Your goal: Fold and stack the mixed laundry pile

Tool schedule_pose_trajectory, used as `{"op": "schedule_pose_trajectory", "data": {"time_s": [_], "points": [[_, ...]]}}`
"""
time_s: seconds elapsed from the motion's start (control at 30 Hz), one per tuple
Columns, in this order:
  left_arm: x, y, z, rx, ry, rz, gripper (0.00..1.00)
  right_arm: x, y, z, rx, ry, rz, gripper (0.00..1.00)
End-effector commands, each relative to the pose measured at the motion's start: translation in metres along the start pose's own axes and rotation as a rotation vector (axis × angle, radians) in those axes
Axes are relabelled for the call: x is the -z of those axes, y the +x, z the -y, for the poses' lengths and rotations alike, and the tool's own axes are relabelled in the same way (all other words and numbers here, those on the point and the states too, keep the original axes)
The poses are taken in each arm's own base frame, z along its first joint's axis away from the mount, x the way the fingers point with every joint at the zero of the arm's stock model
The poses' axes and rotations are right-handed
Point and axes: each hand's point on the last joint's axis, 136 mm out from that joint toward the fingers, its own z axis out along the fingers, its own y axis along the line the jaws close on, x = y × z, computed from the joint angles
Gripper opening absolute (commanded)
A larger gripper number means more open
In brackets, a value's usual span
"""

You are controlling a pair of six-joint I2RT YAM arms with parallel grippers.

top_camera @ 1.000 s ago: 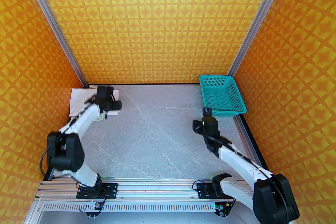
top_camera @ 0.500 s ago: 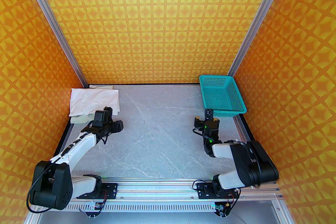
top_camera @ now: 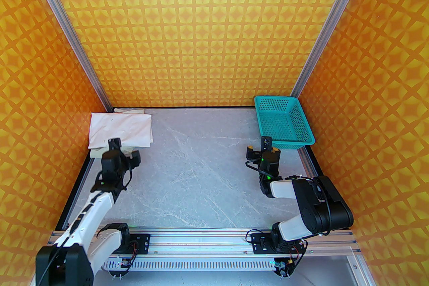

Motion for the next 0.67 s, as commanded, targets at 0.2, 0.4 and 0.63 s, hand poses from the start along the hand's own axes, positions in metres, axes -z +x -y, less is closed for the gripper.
{"op": "schedule_pose_trajectory", "data": {"time_s": [0.2, 0.4, 0.63], "points": [[-0.033, -0.036, 0.039, -0.076, 0.191, 0.263, 0.99, -0.002, -0.010, 0.001, -0.020, 0.003, 0.024, 0.99], [-0.059, -0.017, 0.041, -0.075, 0.207, 0.227, 0.99, -0.002, -0.009, 0.000, -0.018, 0.000, 0.018, 0.99], [-0.065, -0.019, 0.036, -0.055, 0.188, 0.221, 0.99, -0.002, -0.010, 0.000, -0.019, -0.001, 0.020, 0.98]]}}
